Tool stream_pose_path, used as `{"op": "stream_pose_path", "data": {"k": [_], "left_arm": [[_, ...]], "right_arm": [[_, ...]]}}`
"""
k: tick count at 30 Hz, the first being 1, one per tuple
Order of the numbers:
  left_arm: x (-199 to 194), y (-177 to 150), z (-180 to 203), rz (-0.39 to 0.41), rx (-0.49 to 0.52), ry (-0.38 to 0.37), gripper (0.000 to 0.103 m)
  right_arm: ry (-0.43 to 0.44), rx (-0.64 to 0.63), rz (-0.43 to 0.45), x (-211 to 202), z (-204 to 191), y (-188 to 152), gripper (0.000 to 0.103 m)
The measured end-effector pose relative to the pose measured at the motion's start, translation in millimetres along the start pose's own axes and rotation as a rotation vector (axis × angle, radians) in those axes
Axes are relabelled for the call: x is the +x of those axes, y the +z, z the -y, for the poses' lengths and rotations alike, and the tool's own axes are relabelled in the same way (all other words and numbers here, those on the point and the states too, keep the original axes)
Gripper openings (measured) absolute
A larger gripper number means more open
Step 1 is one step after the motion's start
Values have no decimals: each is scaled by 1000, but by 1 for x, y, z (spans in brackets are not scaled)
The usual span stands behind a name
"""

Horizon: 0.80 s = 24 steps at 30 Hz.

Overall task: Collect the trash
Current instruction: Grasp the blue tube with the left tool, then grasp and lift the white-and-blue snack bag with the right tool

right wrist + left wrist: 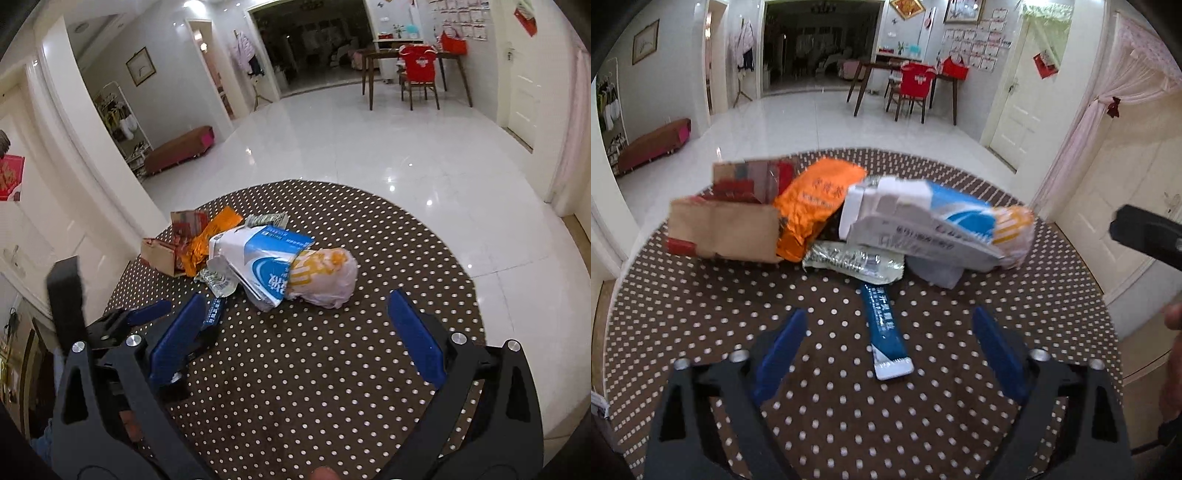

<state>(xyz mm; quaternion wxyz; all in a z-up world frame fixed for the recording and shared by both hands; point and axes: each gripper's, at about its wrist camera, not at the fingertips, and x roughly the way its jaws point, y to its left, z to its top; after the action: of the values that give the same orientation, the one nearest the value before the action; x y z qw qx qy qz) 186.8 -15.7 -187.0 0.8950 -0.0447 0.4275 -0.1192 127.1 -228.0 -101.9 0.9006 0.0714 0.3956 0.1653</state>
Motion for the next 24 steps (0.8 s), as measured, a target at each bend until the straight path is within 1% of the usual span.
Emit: {"op": "stream_pose_path", "data": {"k": [2, 3, 4, 5, 6, 7, 8, 9, 11, 14, 16, 18, 19, 21, 22, 24], "left_arm": [[19, 3, -3, -46, -3, 5, 65], [19, 5, 0, -25, 12, 15, 63], [22, 6, 1, -30, 22, 21, 63], [23, 9, 3, -28, 29, 20, 53], [24, 11, 4, -29, 32, 14, 30], [25, 12, 5, -37, 36, 1, 16], [26, 12, 5, -47, 35, -24, 13], [25, 12, 5, -49, 37, -34, 12], [21, 8, 6, -51, 56, -29, 11], [11, -1, 2, -54, 59, -31, 10], [4, -5, -4, -48, 44, -34, 10], [-3, -10, -11, -42, 26, -33, 10], [-6, -12, -14, -38, 14, -30, 10], [-11, -18, -25, -34, -11, -32, 10], [-13, -20, -27, -32, -21, -31, 10], [-18, -24, -33, -27, -48, -29, 10]], "right_arm": [[8, -10, -9, 5, -2, 1, 97], [11, -15, -13, 7, -2, 2, 97], [12, -20, -15, 8, -3, 2, 97], [14, -25, -17, 9, -3, 2, 97], [16, -29, -20, 9, -2, 3, 97], [19, -30, -21, 10, -2, 3, 97], [26, -33, -22, 10, -1, 4, 97], [32, -36, -22, 11, -1, 4, 97], [52, -56, -26, 17, -6, 4, 97], [85, -101, -41, 30, -19, 4, 96], [107, -145, -51, 37, -31, 3, 91], [108, -208, -65, 49, -45, 3, 82], [105, -235, -74, 55, -51, 3, 79], [71, -286, -102, 74, -58, 2, 66], [52, -300, -115, 81, -59, 2, 61], [28, -324, -158, 99, -59, 0, 36]]}}
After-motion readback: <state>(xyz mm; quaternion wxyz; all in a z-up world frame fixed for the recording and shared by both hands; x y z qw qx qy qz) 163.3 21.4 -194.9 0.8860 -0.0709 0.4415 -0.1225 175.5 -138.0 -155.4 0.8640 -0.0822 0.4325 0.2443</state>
